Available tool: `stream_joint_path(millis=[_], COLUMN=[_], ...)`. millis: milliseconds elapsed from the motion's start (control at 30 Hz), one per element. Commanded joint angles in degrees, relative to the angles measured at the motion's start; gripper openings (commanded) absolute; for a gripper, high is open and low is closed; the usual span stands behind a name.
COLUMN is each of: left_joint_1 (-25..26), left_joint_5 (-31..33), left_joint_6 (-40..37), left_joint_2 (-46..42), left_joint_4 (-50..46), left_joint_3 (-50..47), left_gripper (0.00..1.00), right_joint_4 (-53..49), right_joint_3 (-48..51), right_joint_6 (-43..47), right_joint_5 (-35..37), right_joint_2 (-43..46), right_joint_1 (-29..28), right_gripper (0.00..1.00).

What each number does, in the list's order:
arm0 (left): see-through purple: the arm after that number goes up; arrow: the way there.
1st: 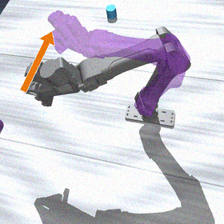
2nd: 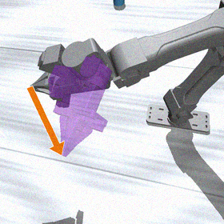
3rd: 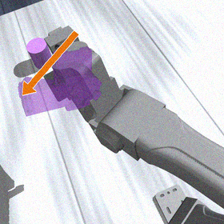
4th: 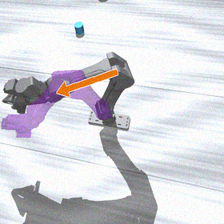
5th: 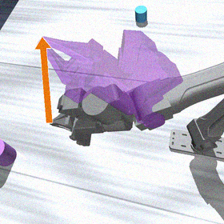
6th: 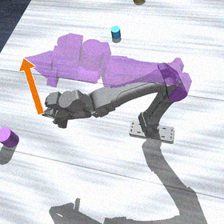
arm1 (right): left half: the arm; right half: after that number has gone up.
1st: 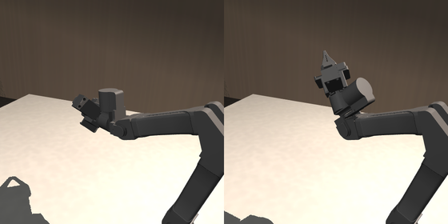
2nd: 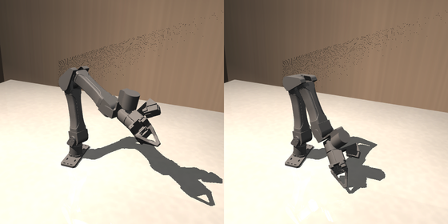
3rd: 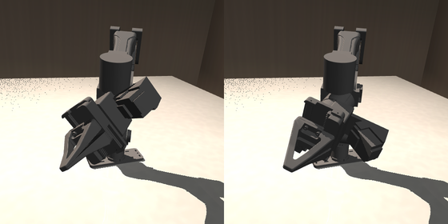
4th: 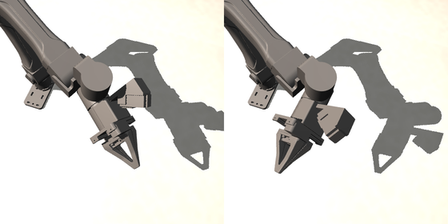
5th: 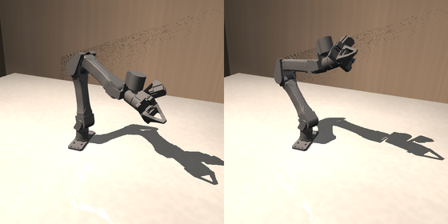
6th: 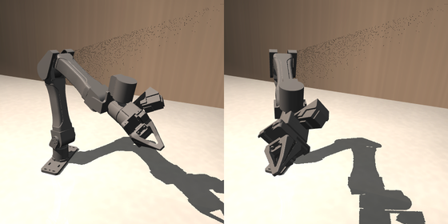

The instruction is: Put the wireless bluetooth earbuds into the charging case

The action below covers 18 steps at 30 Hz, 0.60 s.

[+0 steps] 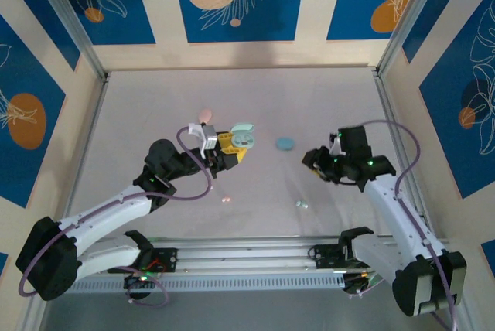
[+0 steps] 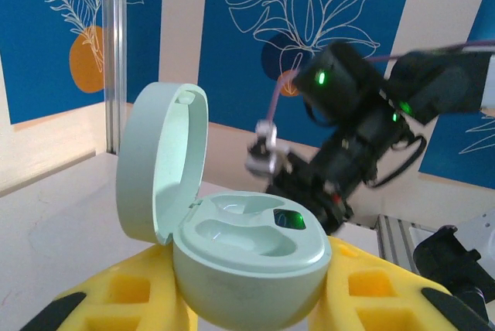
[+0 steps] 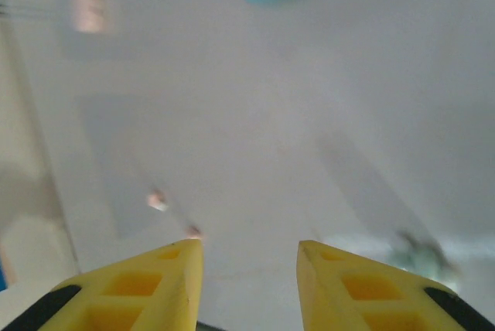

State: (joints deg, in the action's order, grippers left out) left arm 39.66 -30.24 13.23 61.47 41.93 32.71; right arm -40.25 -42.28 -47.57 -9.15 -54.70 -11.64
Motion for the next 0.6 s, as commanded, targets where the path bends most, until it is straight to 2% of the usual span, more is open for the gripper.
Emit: stream_joint_path(millis=[0,167,333,567], left_joint_1=[0.4,0.4,0.4,0.4], left_joint_5=[0.8,0.8,0.7,0.9], left_joint_6=[0.8,0.7,0.7,0.1], left_joint_2=[-0.4,-0.4,-0.6,-1.3], left_joint_4=[3.7,3.2,3.0,1.7], left_joint_3=[-0.8,-0.8,-0.6,-0.6], left_gripper=[0.31,0.31,0.31,0.31], right_joint_4=[-4.0,-3.2,-2.9,-0.2], right_joint_3=[3.3,5.8,3.3,2.1], right_joint_6=[-4.7,-2.1,1.4,3.6], right_joint_5=[2.9,5.8,9.9,9.9], right_joint_2=[-0.2,-3.7,-11.3,-19.5], right_joint_1=[-2.6,-5.2,-7.8,-8.5], right_gripper=[0.38,0.38,0.34,0.37])
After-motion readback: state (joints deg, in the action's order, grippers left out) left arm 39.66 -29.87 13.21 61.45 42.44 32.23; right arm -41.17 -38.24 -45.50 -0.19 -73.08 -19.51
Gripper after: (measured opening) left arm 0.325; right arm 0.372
